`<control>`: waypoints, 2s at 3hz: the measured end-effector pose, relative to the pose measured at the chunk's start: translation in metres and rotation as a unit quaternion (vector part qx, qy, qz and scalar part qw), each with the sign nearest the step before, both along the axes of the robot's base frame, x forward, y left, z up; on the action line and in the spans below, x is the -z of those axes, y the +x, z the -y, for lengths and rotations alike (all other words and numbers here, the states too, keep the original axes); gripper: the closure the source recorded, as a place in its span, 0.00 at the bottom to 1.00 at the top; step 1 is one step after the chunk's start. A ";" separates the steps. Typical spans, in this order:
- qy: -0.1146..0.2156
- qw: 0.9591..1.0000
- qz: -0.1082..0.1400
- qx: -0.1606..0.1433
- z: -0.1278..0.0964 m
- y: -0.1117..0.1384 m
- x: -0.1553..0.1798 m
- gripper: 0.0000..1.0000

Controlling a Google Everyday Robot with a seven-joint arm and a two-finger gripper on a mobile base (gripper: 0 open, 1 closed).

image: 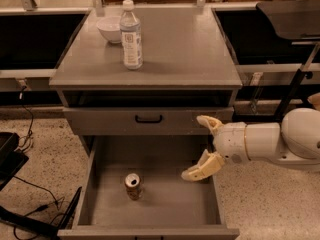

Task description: Pick orange can from middle drawer and place on counter

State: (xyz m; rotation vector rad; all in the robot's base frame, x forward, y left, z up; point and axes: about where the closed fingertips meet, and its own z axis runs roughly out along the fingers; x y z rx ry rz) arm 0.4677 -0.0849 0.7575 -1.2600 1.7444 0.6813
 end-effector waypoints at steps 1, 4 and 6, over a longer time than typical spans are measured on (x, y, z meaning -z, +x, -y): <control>0.000 1.000 -0.002 -0.001 -0.001 0.000 0.005 0.00; 0.049 0.999 0.005 -0.013 -0.055 0.039 0.189 0.00; 0.083 0.996 0.004 -0.038 -0.102 0.055 0.259 0.00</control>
Offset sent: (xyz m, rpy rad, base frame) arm 0.0060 0.0345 -0.1434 0.0526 0.0985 0.0119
